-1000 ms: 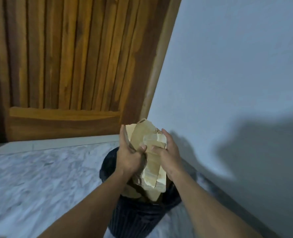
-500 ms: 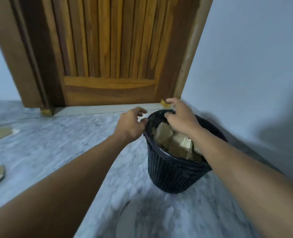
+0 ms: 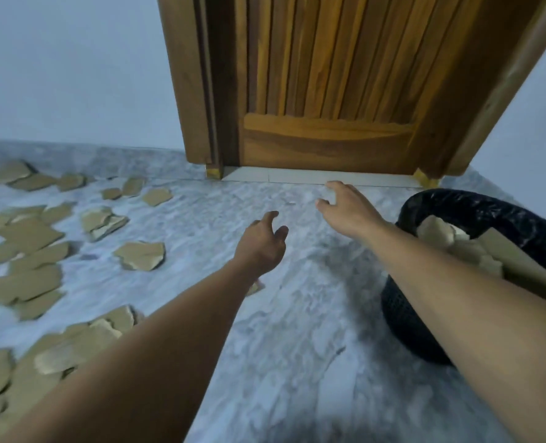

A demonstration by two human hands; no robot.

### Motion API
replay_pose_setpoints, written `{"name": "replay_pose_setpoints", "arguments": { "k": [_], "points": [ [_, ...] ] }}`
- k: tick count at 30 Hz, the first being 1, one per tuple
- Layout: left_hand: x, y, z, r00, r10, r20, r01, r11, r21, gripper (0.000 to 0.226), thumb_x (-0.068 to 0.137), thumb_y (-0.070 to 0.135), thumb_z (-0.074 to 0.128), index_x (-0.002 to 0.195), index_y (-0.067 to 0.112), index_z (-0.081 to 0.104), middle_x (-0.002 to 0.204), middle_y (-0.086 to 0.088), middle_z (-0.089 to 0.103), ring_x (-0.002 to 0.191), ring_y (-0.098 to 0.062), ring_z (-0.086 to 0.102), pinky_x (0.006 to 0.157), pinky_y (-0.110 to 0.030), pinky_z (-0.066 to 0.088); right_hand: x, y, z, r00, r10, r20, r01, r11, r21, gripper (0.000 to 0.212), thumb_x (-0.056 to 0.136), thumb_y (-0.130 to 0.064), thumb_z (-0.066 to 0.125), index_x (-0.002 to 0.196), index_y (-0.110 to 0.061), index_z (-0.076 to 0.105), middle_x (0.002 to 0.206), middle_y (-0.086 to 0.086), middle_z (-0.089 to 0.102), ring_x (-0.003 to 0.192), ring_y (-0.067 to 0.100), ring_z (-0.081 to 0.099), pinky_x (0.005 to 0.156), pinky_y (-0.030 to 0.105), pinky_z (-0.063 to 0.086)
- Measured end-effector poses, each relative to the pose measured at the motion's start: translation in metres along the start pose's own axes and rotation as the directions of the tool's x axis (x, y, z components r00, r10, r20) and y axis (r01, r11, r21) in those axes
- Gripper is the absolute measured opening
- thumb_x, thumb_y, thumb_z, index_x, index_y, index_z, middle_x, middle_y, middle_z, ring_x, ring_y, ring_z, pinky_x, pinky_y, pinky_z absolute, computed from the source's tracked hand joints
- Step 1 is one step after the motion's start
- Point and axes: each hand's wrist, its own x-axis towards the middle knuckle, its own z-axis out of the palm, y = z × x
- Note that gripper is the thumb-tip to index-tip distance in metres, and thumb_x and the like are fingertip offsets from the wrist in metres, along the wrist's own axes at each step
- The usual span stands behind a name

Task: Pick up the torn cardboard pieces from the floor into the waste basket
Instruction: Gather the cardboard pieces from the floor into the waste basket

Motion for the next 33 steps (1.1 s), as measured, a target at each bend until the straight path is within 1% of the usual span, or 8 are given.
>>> {"name": "replay_pose_setpoints", "arguments": {
  "k": [6,11,14,17,23,28,30,33],
  "points": [
    [-0.044,-0.137,-0.048,0.957,-0.242,-0.16,0.274,0.936,0.222,0.065,0.099,0.059,0.041,0.156,0.029,0.028,0.16,-0.014,0.032,0.148,-0.038,0.023,0.114,-0.061,0.028,-0.003,-0.039,0.122,0.959,-0.102,0.266,0.108,0.994,-0.009,0.077,0.097,-0.064,0.05,0.16,-0.027,0.026,0.167,0.0,0.021,0.149,0.026,0.031,0.117,0.045,0.034],
    [-0.115,-0.239,-0.088,0.86,-0.46,-0.223,0.508,0.722,0.469,0.104,0.072,0.097,0.024,0.159,0.042,0.01,0.169,-0.007,-0.003,0.149,-0.047,-0.018,0.109,-0.078,-0.005,-0.023,-0.055,0.23,0.831,-0.08,0.55,0.197,0.968,-0.156,0.122,0.064,-0.097,0.051,0.16,-0.045,-0.005,0.17,0.004,-0.014,0.156,0.033,-0.008,0.123,0.06,0.008],
    [-0.151,-0.296,-0.098,0.74,-0.61,-0.283,0.67,0.629,0.394,0.128,0.043,0.111,0.011,0.154,0.052,-0.011,0.165,-0.016,-0.017,0.146,-0.055,-0.017,0.108,-0.08,0.001,-0.045,-0.069,0.287,0.76,-0.094,0.643,0.246,0.957,-0.151,0.134,0.043,-0.108,0.046,0.144,-0.062,-0.03,0.165,0.006,-0.029,0.154,0.039,-0.015,0.121,0.065,0.006],
    [-0.179,-0.333,-0.096,0.685,-0.673,-0.28,0.727,0.609,0.316,0.123,0.043,0.112,0.017,0.15,0.058,-0.01,0.167,-0.009,-0.016,0.147,-0.052,-0.018,0.107,-0.081,-0.003,-0.058,-0.091,0.331,0.775,-0.155,0.613,0.355,0.909,-0.219,0.135,0.047,-0.108,0.039,0.142,-0.053,-0.039,0.157,0.007,-0.041,0.147,0.042,-0.034,0.113,0.07,-0.017],
    [-0.205,-0.366,-0.123,0.683,-0.594,-0.425,0.726,0.611,0.315,0.116,0.054,0.108,0.024,0.152,0.055,-0.009,0.169,-0.003,-0.007,0.15,-0.046,-0.017,0.108,-0.078,-0.008,-0.021,-0.14,0.367,0.835,-0.226,0.501,0.355,0.918,-0.178,0.117,0.055,-0.108,0.015,0.147,-0.053,-0.031,0.163,0.006,-0.036,0.15,0.033,-0.032,0.115,0.069,-0.014],
    [-0.254,-0.385,-0.152,0.428,-0.707,-0.563,0.887,0.449,0.109,0.114,0.058,0.107,0.021,0.153,0.052,-0.013,0.168,-0.012,-0.005,0.148,-0.052,-0.01,0.109,-0.08,-0.001,-0.012,-0.189,0.392,0.776,-0.218,0.592,0.4,0.896,-0.195,0.105,0.061,-0.106,0.01,0.153,-0.059,-0.009,0.168,0.005,-0.024,0.152,0.033,-0.026,0.113,0.072,-0.016],
    [-0.266,-0.389,-0.148,0.477,-0.722,-0.501,0.876,0.439,0.202,0.113,0.061,0.106,0.015,0.154,0.048,-0.012,0.167,-0.016,-0.002,0.149,-0.051,-0.005,0.112,-0.075,0.0,-0.029,-0.204,0.407,0.724,-0.305,0.619,0.489,0.86,-0.149,0.102,0.065,-0.104,0.015,0.154,-0.059,-0.004,0.168,0.005,-0.023,0.152,0.03,-0.027,0.113,0.071,-0.015],
    [-0.248,-0.394,-0.143,0.544,-0.688,-0.481,0.818,0.563,0.119,0.111,0.066,0.103,0.017,0.157,0.043,-0.009,0.168,-0.014,-0.005,0.153,-0.039,-0.007,0.12,-0.063,-0.004,-0.062,-0.219,0.421,0.65,-0.413,0.638,0.588,0.805,-0.078,0.105,0.065,-0.103,0.021,0.156,-0.056,-0.004,0.169,0.004,-0.02,0.154,0.024,-0.025,0.116,0.066,-0.015]
  ]
}}
